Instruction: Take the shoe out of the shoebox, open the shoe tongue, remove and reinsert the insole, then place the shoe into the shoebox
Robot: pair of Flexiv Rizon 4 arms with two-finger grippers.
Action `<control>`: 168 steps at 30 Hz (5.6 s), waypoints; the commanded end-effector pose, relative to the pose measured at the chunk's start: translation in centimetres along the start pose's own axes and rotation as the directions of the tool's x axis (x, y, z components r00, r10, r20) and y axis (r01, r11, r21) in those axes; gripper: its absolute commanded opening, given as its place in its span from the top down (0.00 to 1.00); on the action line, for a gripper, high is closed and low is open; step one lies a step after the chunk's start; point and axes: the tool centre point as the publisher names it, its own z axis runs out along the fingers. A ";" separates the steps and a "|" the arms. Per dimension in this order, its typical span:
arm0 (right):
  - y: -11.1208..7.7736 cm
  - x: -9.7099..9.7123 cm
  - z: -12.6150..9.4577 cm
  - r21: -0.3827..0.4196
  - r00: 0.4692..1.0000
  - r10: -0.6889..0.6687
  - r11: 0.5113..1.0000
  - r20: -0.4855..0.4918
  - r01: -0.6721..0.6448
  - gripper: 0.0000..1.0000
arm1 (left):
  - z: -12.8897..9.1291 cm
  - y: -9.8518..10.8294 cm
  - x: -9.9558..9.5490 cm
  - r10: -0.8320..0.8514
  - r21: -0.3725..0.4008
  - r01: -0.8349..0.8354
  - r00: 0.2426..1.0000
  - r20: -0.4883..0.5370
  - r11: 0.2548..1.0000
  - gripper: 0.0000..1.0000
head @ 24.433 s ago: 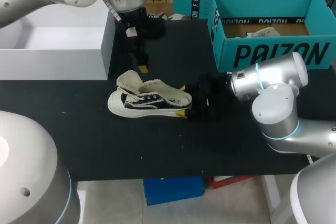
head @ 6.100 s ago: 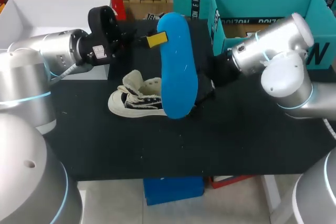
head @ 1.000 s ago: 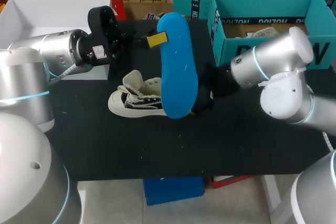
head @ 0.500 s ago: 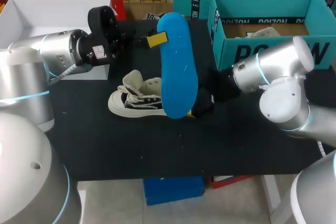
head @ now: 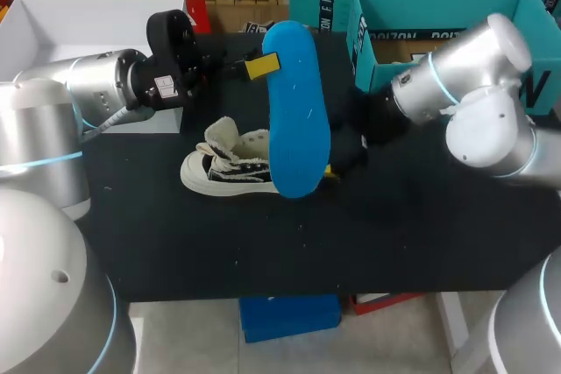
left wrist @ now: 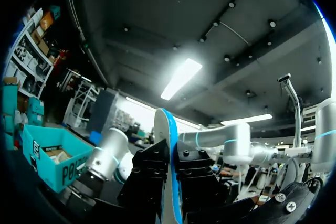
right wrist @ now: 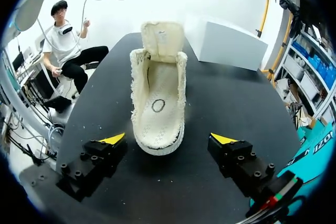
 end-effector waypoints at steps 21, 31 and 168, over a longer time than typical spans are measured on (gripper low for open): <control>4.6 -3.2 1.8 0.519 0.997 0.013 0.854 -0.077 0.029 0.47 | 0.1 0.1 0.0 0.001 0.001 -0.001 1.000 0.002 1.000 1.00; 6.1 -3.6 4.0 0.576 0.995 0.021 0.817 -0.094 0.038 0.46 | 0.1 0.1 0.0 0.001 0.001 -0.001 1.000 0.002 1.000 1.00; 6.1 -1.0 1.7 -0.008 0.230 0.685 0.325 0.691 -0.946 1.00 | 0.1 0.1 0.0 0.001 0.001 -0.001 1.000 0.002 1.000 1.00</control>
